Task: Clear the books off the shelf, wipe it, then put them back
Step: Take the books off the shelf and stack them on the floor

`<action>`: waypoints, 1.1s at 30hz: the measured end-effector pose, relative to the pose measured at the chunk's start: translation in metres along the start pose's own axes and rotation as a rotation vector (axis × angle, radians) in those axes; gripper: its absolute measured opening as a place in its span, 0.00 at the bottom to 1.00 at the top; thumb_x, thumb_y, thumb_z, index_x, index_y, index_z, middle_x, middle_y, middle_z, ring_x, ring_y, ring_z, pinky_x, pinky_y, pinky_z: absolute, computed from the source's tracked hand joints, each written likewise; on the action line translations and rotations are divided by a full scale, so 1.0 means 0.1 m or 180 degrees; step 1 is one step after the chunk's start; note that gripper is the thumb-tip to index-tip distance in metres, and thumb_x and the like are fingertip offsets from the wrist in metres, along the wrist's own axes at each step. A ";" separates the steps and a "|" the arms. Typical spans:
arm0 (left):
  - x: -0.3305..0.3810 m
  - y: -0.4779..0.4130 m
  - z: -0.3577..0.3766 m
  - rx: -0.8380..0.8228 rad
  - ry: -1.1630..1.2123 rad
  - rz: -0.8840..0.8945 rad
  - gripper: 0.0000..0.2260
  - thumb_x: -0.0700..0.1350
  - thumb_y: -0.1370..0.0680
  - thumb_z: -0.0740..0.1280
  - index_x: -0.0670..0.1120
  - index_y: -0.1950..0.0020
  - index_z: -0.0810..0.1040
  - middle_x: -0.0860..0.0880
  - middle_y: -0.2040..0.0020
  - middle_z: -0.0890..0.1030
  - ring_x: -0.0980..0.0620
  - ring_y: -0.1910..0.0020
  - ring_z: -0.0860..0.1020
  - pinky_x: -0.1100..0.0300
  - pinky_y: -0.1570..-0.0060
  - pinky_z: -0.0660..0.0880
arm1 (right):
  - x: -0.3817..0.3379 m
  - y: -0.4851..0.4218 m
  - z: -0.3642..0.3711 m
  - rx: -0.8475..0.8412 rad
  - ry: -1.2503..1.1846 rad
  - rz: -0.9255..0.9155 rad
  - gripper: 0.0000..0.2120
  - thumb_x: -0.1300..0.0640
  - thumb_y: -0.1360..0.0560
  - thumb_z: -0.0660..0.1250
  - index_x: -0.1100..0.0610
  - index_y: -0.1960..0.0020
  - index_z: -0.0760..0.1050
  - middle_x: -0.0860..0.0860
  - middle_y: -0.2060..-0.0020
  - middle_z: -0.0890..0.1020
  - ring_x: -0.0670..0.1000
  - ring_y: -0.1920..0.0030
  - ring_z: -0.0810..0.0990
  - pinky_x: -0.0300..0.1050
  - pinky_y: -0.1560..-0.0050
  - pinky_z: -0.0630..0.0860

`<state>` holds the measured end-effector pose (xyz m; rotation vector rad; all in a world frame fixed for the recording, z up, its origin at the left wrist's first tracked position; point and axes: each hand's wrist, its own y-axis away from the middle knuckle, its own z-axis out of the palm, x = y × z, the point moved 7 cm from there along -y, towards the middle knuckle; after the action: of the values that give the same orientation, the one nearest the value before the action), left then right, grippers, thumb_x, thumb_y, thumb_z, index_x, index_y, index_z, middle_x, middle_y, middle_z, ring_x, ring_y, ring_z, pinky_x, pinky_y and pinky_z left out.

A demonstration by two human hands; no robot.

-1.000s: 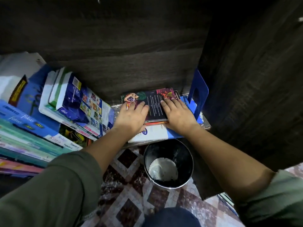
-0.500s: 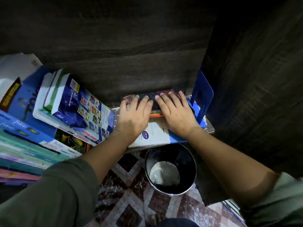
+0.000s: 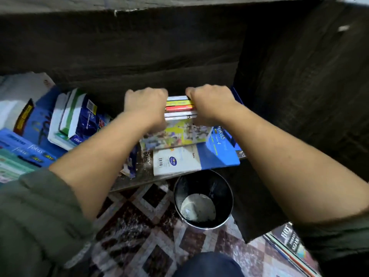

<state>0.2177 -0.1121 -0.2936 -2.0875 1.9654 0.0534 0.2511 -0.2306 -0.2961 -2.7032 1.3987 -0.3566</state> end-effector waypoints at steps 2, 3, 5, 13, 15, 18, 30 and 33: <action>0.04 0.05 0.10 -0.0358 0.0137 0.0041 0.21 0.49 0.32 0.73 0.50 0.43 0.72 0.46 0.44 0.79 0.43 0.43 0.78 0.52 0.53 0.68 | -0.07 0.03 0.02 -0.0265 0.0050 0.0006 0.22 0.52 0.33 0.74 0.50 0.41 0.71 0.52 0.46 0.80 0.57 0.46 0.79 0.47 0.58 0.67; 0.11 0.10 0.21 -0.0478 0.0136 0.0110 0.23 0.49 0.33 0.74 0.49 0.42 0.71 0.46 0.44 0.78 0.43 0.43 0.78 0.52 0.52 0.69 | -0.12 0.07 0.10 -0.0404 0.0076 0.0010 0.24 0.52 0.33 0.74 0.51 0.40 0.71 0.52 0.46 0.79 0.57 0.45 0.79 0.48 0.57 0.68; 0.26 0.22 0.40 -0.0441 0.0057 0.0224 0.27 0.50 0.35 0.77 0.47 0.42 0.69 0.46 0.44 0.78 0.45 0.44 0.77 0.51 0.50 0.71 | -0.19 0.14 0.32 -0.0587 0.0086 -0.0003 0.28 0.52 0.34 0.75 0.53 0.37 0.68 0.53 0.44 0.79 0.57 0.44 0.78 0.50 0.54 0.70; 0.39 0.49 0.22 0.0086 -0.0067 0.0214 0.22 0.48 0.32 0.76 0.47 0.44 0.69 0.48 0.47 0.79 0.46 0.47 0.78 0.53 0.52 0.69 | -0.19 0.51 0.24 -0.0171 0.0020 0.0053 0.21 0.50 0.32 0.72 0.53 0.47 0.64 0.50 0.53 0.80 0.56 0.53 0.80 0.46 0.63 0.64; 0.52 0.66 0.02 0.0296 -0.0216 0.0453 0.21 0.48 0.32 0.75 0.48 0.45 0.69 0.49 0.49 0.79 0.46 0.48 0.78 0.54 0.53 0.67 | -0.15 0.81 0.14 -0.0194 -0.0194 0.0281 0.23 0.47 0.33 0.72 0.53 0.45 0.65 0.50 0.53 0.80 0.57 0.53 0.80 0.47 0.61 0.64; 0.79 0.98 -0.27 0.0379 -0.0207 0.0886 0.20 0.48 0.33 0.74 0.48 0.46 0.69 0.48 0.50 0.79 0.44 0.49 0.78 0.55 0.56 0.60 | -0.05 1.38 0.00 -0.0395 -0.0638 0.0570 0.28 0.43 0.36 0.72 0.53 0.42 0.66 0.51 0.55 0.76 0.58 0.55 0.77 0.46 0.60 0.65; 2.84 2.38 0.23 -0.0809 0.0681 0.2822 0.20 0.53 0.30 0.73 0.48 0.43 0.72 0.47 0.46 0.78 0.44 0.46 0.76 0.51 0.48 0.68 | 0.32 4.02 0.99 -0.0996 -0.1510 0.1716 0.22 0.45 0.33 0.71 0.48 0.41 0.71 0.50 0.57 0.78 0.56 0.57 0.77 0.45 0.61 0.68; 3.21 2.36 0.41 -0.1822 0.1085 0.2899 0.14 0.49 0.29 0.74 0.49 0.47 0.76 0.52 0.55 0.81 0.49 0.53 0.80 0.57 0.52 0.74 | 0.31 4.43 1.54 -0.1151 -0.1293 0.1795 0.26 0.46 0.30 0.70 0.48 0.35 0.66 0.54 0.50 0.81 0.60 0.51 0.80 0.46 0.62 0.68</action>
<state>0.0164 -0.4254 -0.4421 -1.2871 3.2573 0.5134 -0.0467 -0.5194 -0.5174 -2.2558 2.1221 0.4954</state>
